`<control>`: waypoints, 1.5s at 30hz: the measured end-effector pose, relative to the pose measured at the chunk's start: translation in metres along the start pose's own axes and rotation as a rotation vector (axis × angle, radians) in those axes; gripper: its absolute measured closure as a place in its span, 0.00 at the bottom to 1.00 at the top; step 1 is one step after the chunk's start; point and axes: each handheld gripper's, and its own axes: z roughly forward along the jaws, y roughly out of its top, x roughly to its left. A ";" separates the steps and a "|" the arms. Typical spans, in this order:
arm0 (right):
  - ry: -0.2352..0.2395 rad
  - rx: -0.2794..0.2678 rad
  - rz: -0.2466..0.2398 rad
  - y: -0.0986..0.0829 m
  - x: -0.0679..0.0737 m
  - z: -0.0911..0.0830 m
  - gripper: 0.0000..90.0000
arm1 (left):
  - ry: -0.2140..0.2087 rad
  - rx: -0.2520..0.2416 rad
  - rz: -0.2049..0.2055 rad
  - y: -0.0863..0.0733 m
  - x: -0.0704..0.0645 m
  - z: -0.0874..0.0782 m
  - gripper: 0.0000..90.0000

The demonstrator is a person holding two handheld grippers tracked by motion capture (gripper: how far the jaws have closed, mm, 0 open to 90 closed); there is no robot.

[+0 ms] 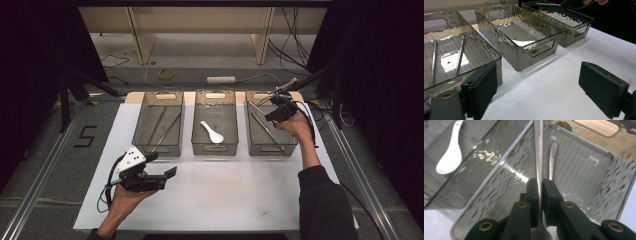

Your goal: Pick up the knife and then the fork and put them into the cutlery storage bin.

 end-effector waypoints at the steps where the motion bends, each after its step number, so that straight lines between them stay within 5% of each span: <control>1: 0.000 0.000 0.003 0.000 -0.001 0.001 0.95 | 0.000 0.000 0.000 0.000 0.000 0.000 0.17; 15: -0.017 0.032 0.060 -0.012 -0.006 0.021 0.94 | 0.000 0.000 0.000 0.000 0.000 0.000 0.17; 22: 0.011 0.024 0.071 -0.013 -0.002 0.027 0.93 | 0.000 0.001 0.000 0.000 0.000 0.000 0.17; 34: 0.050 -0.020 0.048 -0.012 0.005 0.015 0.70 | 0.001 0.001 0.000 0.000 0.000 0.000 0.17; 45: 0.106 -0.148 0.024 -0.022 0.025 -0.009 0.46 | 0.001 -0.003 -0.010 0.000 0.000 0.001 0.17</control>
